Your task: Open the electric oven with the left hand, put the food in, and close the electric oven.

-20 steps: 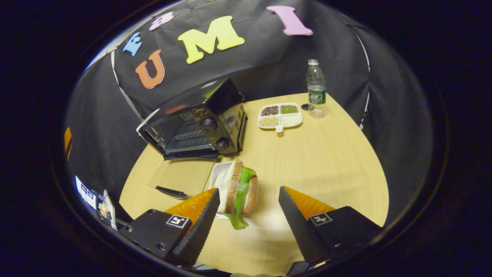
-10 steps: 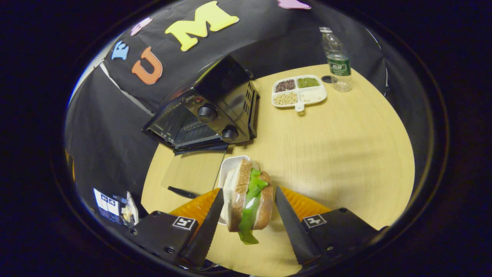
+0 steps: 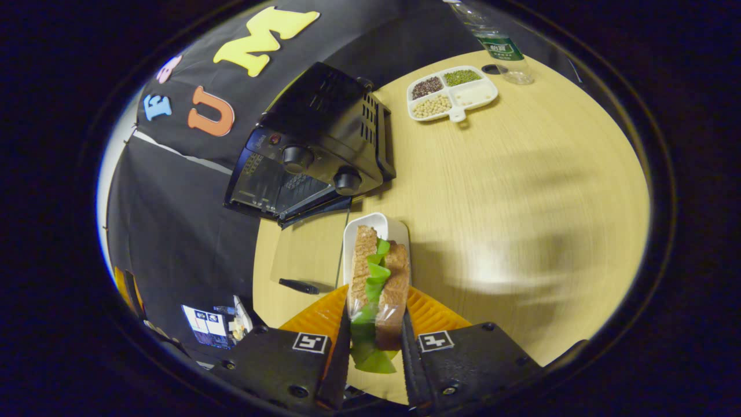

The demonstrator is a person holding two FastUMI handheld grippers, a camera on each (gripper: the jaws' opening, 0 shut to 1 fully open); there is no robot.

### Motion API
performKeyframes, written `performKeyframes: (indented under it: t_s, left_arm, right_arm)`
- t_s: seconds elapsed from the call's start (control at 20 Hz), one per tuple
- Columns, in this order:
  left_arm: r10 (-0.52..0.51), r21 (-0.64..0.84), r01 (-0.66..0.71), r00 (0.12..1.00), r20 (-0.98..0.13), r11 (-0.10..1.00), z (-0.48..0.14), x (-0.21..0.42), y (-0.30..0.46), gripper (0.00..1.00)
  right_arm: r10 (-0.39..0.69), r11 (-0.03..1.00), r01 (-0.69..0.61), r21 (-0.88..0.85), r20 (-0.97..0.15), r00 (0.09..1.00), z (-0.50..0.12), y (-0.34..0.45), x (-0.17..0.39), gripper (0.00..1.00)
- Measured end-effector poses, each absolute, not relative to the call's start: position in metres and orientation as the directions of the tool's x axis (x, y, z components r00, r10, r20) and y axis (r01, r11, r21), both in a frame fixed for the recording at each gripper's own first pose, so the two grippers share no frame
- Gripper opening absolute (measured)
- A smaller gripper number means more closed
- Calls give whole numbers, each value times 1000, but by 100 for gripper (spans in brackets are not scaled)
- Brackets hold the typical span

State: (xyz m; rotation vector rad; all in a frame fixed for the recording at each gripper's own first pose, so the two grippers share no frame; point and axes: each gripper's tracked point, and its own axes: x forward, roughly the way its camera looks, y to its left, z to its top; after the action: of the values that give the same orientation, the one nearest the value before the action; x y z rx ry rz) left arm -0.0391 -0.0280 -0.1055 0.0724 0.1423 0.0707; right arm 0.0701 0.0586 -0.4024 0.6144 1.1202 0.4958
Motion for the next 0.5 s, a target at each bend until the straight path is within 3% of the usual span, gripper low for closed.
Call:
performKeyframes:
  t_s: [0.25, 0.5]
  left_arm:
    - [61, 64, -53, 989, -134, 997, -102, -47, -21, 95]
    - [23, 60, -15, 992, -122, 998, -98, -59, 1, 95]
  right_arm:
    - [635, 719, -18, 695, -645, 426, -380, 66, 65, 39]
    - [648, 588, 83, 804, -530, 547, -345, 106, 55, 39]
